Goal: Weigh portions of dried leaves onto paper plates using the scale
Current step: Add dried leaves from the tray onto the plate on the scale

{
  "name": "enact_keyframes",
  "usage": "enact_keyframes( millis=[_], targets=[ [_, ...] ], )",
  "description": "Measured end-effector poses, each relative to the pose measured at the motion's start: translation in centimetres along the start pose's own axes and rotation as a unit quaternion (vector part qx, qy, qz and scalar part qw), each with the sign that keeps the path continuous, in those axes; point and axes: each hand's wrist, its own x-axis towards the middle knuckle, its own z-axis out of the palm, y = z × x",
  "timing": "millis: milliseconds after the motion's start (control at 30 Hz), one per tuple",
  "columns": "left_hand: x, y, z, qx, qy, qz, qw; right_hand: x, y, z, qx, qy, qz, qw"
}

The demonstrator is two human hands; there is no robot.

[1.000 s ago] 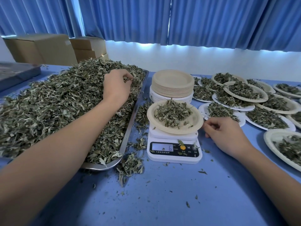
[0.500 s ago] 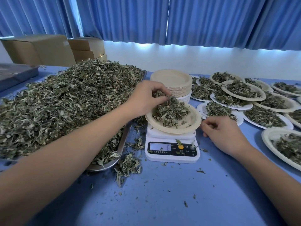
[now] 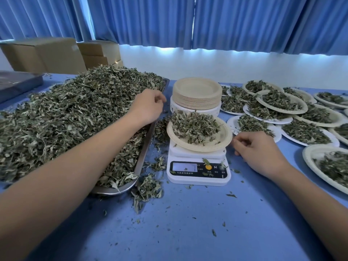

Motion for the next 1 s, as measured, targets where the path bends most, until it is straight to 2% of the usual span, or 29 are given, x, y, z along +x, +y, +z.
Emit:
enact_keyframes(
  millis=[100, 233, 300, 400, 500, 567, 633, 733, 833, 1000],
  targets=[
    [0.6, -1.4, -0.7, 0.115, -0.028, -0.034, 0.992, 0.0, 0.0, 0.0, 0.005, 0.001, 0.002, 1.000],
    [0.4, -1.9, -1.2, 0.198, -0.040, -0.067, 0.977, -0.1, -0.2, 0.1, 0.004, -0.002, 0.005, 1.000],
    [0.3, -1.6, -1.2, 0.174, 0.004, -0.035, 0.984, -0.2, -0.2, 0.1, 0.015, 0.003, 0.010, 1.000],
    [-0.1, -0.8, -0.8, 0.077, 0.077, 0.056, 0.992, -0.3, -0.5, 0.1, 0.065, 0.022, 0.013, 0.998],
    [-0.9, 0.4, 0.2, -0.033, -0.004, 0.086, 0.996, -0.4, -0.6, 0.2, 0.109, 0.042, 0.015, 0.993],
    [-1.3, 0.8, 1.0, -0.014, -0.057, 0.112, 0.992, -0.4, -0.6, 0.2, 0.133, 0.047, 0.015, 0.990],
    [-1.4, 1.0, 1.4, 0.000, -0.063, 0.132, 0.989, -0.4, -0.6, 0.3, 0.148, 0.047, 0.017, 0.988],
    [-1.5, 1.2, 1.3, -0.039, -0.047, 0.138, 0.989, -0.4, -0.6, 0.4, 0.147, 0.043, 0.016, 0.988],
    [-1.6, 1.3, 1.1, -0.062, -0.083, 0.143, 0.984, -0.4, -0.8, 0.4, 0.130, 0.038, 0.015, 0.991],
    [-1.6, 1.3, 0.9, -0.028, -0.119, 0.163, 0.979, -0.6, -1.0, 0.3, 0.121, 0.039, 0.014, 0.992]
  ],
)
